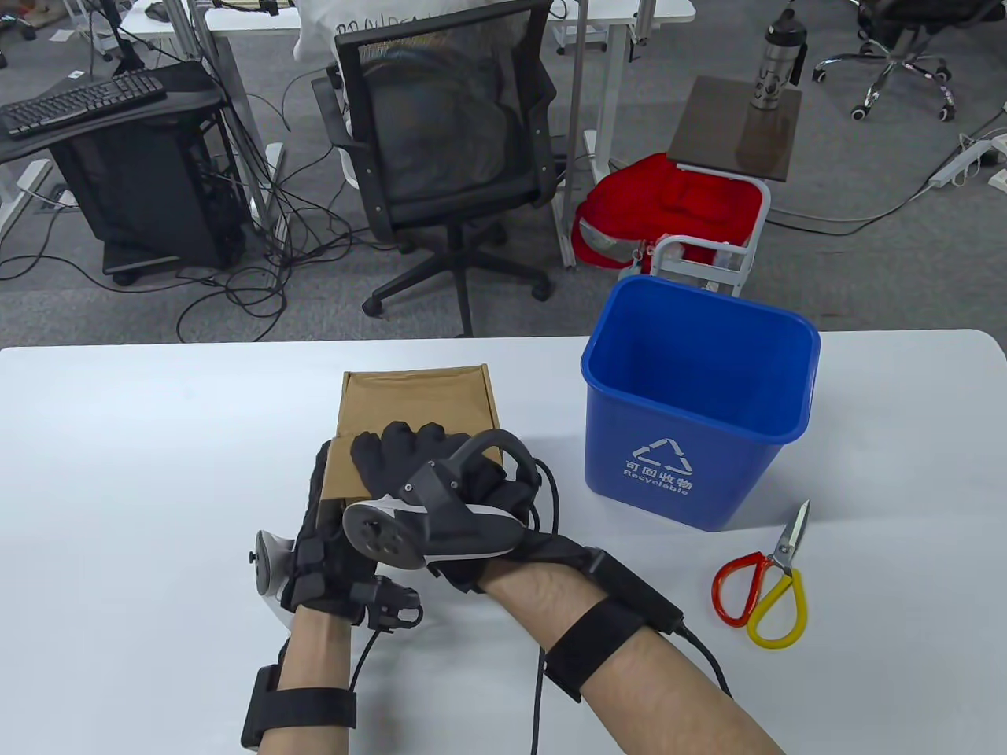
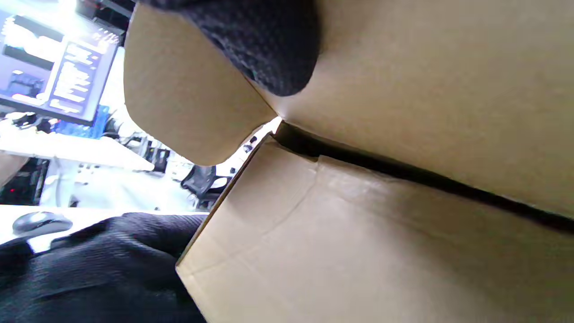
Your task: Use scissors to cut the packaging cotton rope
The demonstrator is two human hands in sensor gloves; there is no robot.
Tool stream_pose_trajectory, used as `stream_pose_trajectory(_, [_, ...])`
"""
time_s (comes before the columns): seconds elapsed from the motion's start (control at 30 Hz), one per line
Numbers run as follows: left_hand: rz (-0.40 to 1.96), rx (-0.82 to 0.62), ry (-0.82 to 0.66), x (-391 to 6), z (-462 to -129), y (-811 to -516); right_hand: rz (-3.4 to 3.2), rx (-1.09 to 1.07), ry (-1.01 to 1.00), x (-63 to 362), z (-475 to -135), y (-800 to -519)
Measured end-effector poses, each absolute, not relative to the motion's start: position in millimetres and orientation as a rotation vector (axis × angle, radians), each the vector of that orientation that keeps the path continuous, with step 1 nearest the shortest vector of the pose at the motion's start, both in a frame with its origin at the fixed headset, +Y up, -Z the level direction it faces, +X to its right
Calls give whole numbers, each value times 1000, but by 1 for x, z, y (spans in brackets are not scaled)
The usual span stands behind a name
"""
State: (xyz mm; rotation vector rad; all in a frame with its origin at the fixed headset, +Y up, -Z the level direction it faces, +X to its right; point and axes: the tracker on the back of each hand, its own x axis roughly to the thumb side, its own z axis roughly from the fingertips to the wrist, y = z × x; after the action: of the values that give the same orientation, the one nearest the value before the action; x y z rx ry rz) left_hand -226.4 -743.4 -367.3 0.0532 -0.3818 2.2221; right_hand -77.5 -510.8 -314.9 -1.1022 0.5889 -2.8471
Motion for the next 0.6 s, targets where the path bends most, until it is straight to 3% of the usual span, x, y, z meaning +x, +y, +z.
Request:
stream_pose_trajectory(0.1, [2118, 15, -472, -226, -366, -740, -2906, -1084, 596, -71, -322, -505])
stream_pose_trajectory(0.37, [1736, 249, 21, -239, -363, -739, -3118, -1085, 487, -57, -330, -490])
stream_pose_trajectory(0.5, [1553, 126, -84, -237, -359, -723, -3048, -1097, 468, -66, -324, -489])
stream_pose_trajectory(0.6, [1594, 166, 35, -238, -356, -722, -3016, -1155, 428, -75, -317, -495])
